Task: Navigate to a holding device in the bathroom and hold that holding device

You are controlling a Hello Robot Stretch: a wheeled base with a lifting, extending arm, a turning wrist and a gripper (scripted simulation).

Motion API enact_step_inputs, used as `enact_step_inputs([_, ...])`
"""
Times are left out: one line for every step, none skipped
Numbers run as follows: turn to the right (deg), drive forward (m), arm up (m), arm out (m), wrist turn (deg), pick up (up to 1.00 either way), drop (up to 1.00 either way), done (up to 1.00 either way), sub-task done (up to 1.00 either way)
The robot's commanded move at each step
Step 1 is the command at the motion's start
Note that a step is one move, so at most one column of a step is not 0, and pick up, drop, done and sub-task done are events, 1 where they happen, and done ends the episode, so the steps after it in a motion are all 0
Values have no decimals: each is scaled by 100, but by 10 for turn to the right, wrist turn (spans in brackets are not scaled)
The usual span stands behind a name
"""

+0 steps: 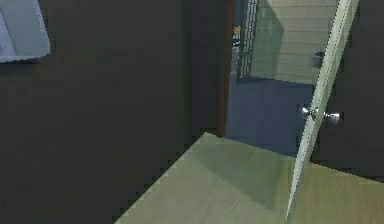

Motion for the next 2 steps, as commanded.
enact_step_inputs([60,0,0,0,0,0,0,0,0])
enact_step_inputs([0,100,0,0,0,0,0,0,0])
